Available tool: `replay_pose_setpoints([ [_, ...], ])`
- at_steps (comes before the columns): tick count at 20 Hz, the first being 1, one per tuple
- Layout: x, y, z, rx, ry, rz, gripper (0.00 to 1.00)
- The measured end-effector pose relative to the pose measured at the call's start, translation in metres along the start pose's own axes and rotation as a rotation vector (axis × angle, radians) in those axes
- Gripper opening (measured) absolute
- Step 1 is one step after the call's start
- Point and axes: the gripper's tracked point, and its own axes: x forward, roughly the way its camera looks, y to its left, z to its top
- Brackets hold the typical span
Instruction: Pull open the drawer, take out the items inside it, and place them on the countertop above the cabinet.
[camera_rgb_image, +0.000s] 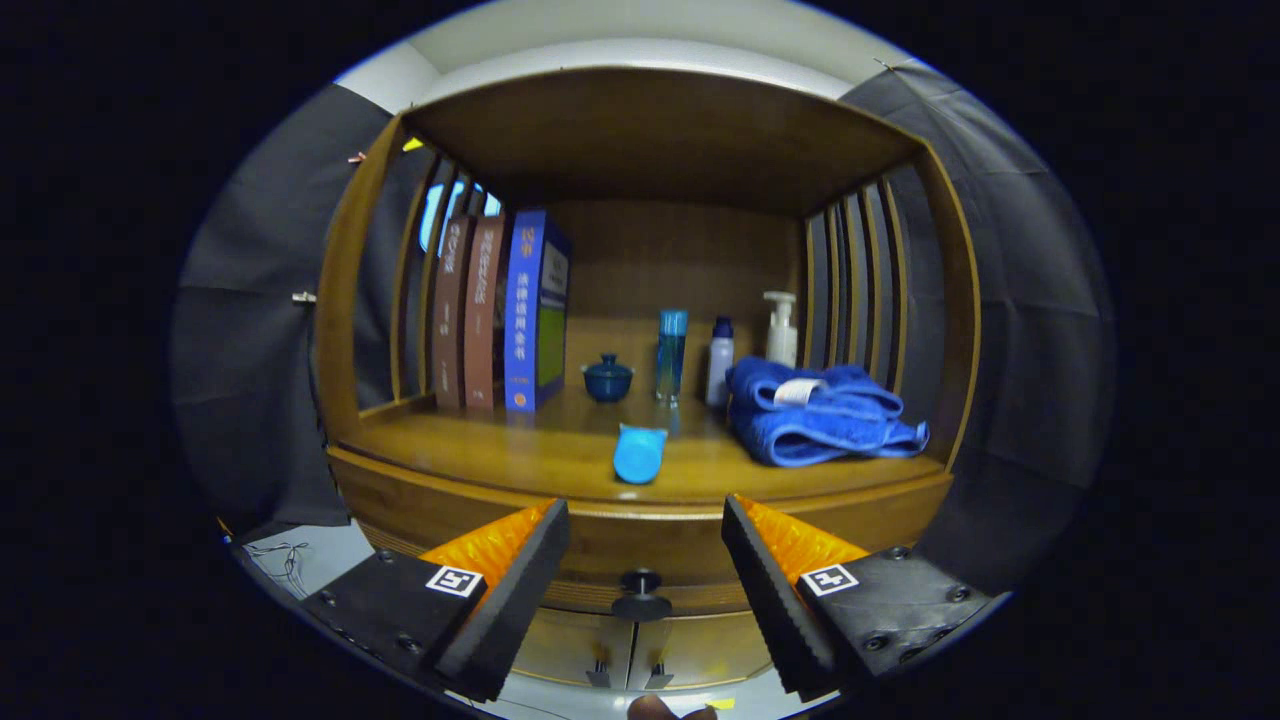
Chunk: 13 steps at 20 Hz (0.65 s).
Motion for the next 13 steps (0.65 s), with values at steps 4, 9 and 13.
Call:
replay_pose_setpoints([
  [4, -0.039, 0.003, 0.058, -0.002, -0.053, 0.02, 0.99],
  [9, -0.091, 0.009, 0.116, 0.046, -0.076, 0.059, 0.99],
  [13, -0.137, 0.013, 0.165, 0.059, -0.116, 0.083, 0.99],
])
